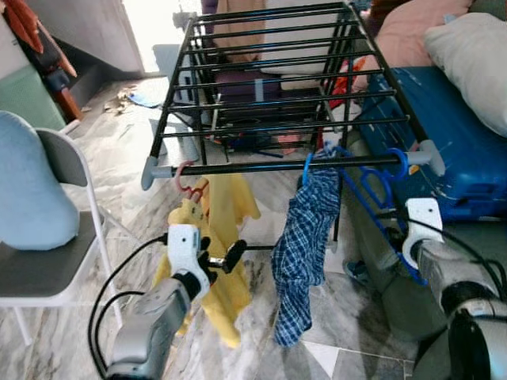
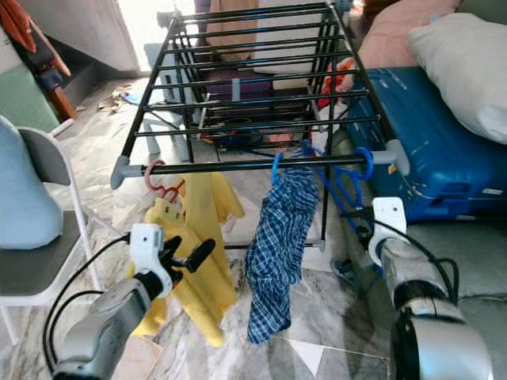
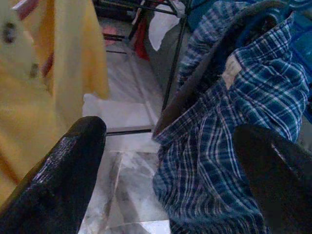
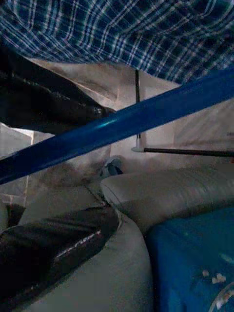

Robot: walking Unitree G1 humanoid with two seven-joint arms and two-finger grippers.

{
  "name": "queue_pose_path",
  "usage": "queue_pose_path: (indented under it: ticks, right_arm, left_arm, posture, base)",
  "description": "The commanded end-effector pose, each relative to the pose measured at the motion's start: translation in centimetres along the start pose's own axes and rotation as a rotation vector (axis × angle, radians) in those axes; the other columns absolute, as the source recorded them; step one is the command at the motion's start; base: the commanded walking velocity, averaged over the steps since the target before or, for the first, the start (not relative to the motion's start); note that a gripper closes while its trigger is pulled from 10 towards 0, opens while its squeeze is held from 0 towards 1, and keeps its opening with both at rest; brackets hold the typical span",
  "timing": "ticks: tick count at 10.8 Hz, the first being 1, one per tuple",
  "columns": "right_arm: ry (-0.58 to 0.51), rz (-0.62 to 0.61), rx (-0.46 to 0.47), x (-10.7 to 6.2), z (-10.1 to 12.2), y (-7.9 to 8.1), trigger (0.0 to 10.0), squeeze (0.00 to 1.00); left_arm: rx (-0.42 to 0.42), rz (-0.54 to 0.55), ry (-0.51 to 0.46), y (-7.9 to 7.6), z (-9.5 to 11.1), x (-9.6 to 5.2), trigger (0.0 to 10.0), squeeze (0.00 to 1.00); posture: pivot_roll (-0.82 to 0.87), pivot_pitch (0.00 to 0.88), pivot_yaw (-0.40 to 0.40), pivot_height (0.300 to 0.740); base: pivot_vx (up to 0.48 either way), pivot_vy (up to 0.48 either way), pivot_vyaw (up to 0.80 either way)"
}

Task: Hang hanger

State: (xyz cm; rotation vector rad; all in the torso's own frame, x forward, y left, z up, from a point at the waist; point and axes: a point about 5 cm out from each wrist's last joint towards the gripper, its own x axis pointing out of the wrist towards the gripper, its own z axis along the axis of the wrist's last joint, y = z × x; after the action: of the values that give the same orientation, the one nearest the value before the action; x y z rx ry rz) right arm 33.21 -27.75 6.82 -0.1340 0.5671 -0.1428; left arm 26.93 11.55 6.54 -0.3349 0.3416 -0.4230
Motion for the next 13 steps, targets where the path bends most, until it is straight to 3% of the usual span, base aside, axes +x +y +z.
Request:
queue_pose_path:
  ticks: [1, 5, 7, 11, 13]
  right_arm:
    - [-0.017, 0.008, 0.006, -0.1, 0.1, -0.1, 10.0, 1.00]
    - [-0.158, 0.011, -0.082, -1.4, 0.1, -1.1, 10.0, 1.00]
    - [-0.293, 0.058, -0.092, -3.4, 0.1, -1.1, 10.0, 1.00]
    - [-0.247, 0.133, -0.177, -4.9, -1.5, -0.5, 10.0, 1.00]
    - [-0.314, 0.092, -0.163, -5.6, -0.7, -0.4, 10.0, 1.00]
  left_arm:
    - [0.021, -0.002, 0.002, 0.2, 0.0, 0.0, 10.0, 0.00]
    - [0.009, 0.027, -0.027, 0.3, -0.3, 0.2, 10.0, 0.00]
    - [0.011, 0.042, -0.029, 0.4, -0.8, -0.2, 10.0, 0.00]
    - [0.020, 0.031, -0.019, 0.1, -1.0, 0.2, 10.0, 0.00]
    - [0.021, 0.035, -0.015, 0.1, -1.1, 0.1, 10.0, 0.00]
  posture:
    - [-0.18, 0.000, 0.099, 0.740]
    - [-0.21, 0.000, 0.074, 0.740]
    - [-0.22, 0.000, 0.078, 0.740]
    - [-0.23, 0.000, 0.081, 0.740]
    - [-0.23, 0.000, 0.078, 0.740]
  base:
    - [0.000, 0.000, 0.00]
    - [0.000, 0.000, 0.00]
    - [0.000, 0.000, 0.00]
    - [0.000, 0.000, 0.00]
    - [0.000, 0.000, 0.00]
